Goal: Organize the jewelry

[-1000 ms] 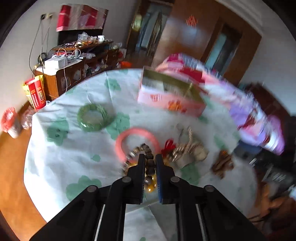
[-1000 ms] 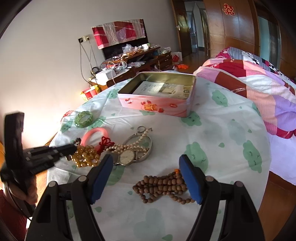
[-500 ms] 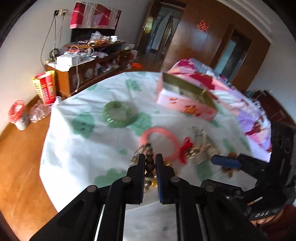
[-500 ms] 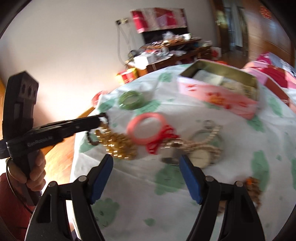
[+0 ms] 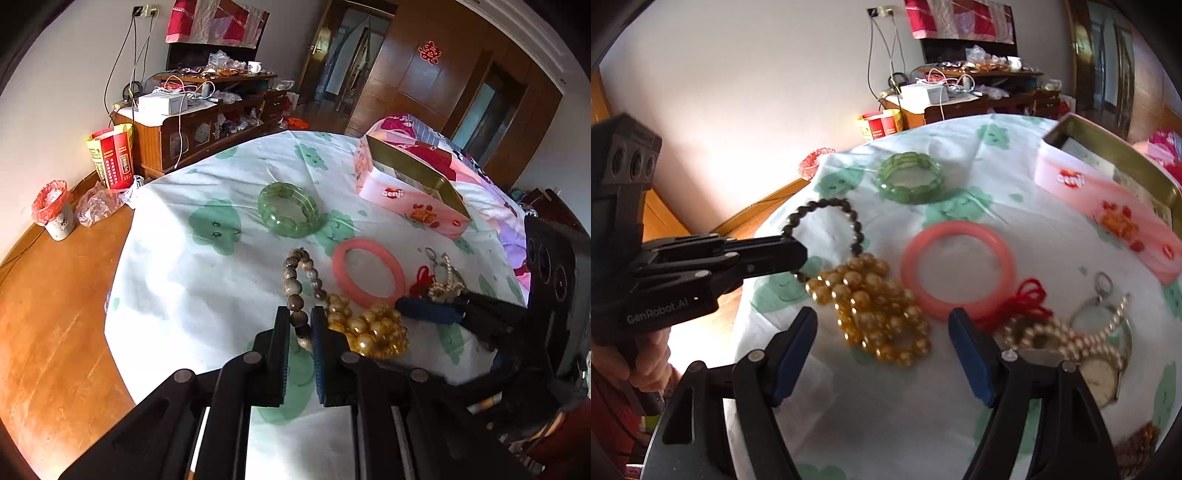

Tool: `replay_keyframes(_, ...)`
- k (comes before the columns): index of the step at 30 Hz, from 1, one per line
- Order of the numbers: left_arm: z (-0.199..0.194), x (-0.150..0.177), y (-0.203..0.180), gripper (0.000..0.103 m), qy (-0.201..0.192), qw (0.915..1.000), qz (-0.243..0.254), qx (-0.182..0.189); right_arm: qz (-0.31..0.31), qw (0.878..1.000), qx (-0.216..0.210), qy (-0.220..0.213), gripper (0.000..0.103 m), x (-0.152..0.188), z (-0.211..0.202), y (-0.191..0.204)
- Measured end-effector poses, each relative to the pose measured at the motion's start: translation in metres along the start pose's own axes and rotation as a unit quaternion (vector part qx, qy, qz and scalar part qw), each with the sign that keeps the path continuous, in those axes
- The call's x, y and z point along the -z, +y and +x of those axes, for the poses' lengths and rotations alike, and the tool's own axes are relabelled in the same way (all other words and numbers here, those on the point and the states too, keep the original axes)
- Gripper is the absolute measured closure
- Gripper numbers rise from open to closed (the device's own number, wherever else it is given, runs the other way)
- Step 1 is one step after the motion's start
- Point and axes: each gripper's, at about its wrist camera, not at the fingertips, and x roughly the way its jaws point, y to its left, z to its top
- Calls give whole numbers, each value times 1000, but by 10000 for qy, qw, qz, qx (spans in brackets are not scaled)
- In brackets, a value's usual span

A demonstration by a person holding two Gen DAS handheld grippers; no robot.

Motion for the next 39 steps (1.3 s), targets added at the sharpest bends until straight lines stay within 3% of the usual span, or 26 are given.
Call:
replay_keyframes(3,5,-4,3,92,-31,9999,-118,79,-167,9998,-62,130,29,-3,7,8)
replay_keyframes(5,7,-4,2,92,-44,9997,-181,186,-281,9994,126,185,59,-2,9,9)
replay_keyframes(10,13,0,-5,92,-17,9994,-233,260,-69,9997,22,227,90,8,-2,-1)
replay_keyframes(13,8,-1,-9,92,-86,9992,-249,312,212,9996,-127,123,90,15,-18,-9)
replay_keyframes(20,-16,-8,-32,93,-449,9980,27,443,693,9972,53,-273,90,42,-77,-26)
replay_keyframes(29,-30,-13,-64,94,-698,9950,437,568,1141,9864,753,-916,90,48,-146,-55)
replay_keyframes(35,-34,-10,-62,94,-716,9952,518,413,1116,9858,805,-959,90,49,-145,-55)
replay_keyframes(39,-27,-6,-51,93,-540,9955,768,-121,1179,9842,686,-1127,90,44,-153,-57)
